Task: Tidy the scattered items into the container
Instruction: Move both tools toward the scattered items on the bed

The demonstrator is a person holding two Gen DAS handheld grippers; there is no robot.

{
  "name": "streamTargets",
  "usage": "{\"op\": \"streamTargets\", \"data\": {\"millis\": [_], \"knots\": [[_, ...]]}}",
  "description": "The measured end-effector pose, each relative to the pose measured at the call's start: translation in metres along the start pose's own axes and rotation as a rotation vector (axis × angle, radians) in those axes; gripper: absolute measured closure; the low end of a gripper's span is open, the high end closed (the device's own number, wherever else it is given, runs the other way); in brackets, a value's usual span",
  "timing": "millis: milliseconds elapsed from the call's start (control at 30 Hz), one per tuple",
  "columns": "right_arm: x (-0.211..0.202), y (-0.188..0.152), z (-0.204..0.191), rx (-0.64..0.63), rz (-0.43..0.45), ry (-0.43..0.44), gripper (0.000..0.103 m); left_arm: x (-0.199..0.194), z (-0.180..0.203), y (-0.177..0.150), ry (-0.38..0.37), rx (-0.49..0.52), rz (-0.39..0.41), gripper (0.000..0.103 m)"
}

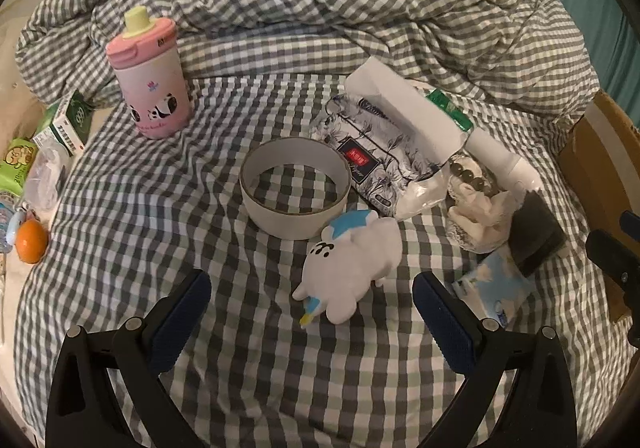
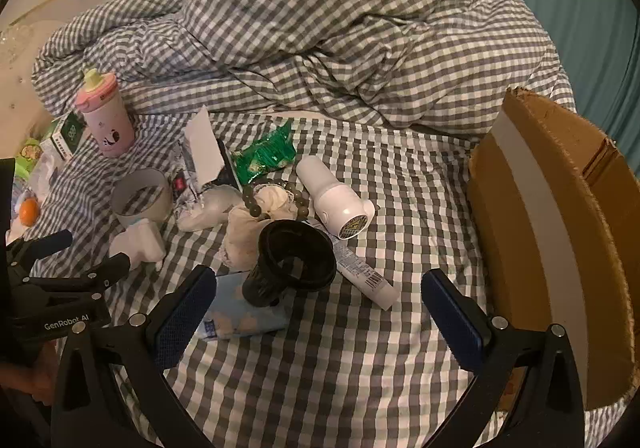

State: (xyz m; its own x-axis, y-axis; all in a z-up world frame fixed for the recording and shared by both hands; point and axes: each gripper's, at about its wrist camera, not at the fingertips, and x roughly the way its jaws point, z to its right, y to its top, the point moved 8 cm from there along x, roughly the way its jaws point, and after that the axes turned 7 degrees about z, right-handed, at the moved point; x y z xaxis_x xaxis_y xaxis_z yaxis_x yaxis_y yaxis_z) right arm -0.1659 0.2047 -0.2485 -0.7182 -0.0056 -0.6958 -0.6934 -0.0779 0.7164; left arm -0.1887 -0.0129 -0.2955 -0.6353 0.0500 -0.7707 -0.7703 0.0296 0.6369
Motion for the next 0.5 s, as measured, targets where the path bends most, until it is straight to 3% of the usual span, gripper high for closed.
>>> {"op": "streamTargets", "data": {"millis": [233,500], "knots": [[0.020,0.000,-0.004,-0.005,-0.012,0.005,0.000,0.018,0.007,-0.003,-0.021,0.005,-0.016,0.000],[0.040,-0.002,-0.003,0.000,-0.032,0.009,0.000,0.039,0.012,-0.007,-0.029,0.001,-0.042,0.013]]}}
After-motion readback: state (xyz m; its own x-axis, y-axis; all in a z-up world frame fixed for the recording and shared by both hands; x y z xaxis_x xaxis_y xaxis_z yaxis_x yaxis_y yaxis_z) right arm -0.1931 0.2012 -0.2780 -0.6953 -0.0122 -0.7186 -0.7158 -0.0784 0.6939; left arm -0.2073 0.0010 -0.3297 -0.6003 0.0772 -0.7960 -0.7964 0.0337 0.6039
